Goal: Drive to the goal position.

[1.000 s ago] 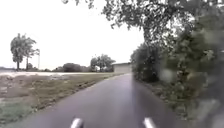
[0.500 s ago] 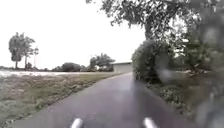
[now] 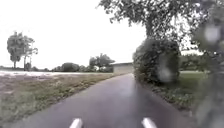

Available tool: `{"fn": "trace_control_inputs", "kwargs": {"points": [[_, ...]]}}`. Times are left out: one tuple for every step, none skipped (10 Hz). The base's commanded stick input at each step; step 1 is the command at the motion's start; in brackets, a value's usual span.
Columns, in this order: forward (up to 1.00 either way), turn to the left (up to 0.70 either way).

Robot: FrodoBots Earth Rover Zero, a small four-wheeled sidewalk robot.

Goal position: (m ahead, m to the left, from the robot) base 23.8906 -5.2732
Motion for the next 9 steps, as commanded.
{"fn": "trace_control_inputs", "kwargs": {"points": [[0.85,0.00],[0.85,0.00],[0.85,0.00],[0.85,0.00],[0.85,0.00],[0.85,0.00],[0.85,0.00],[0.85,0.00],[0.85,0.00]]}}
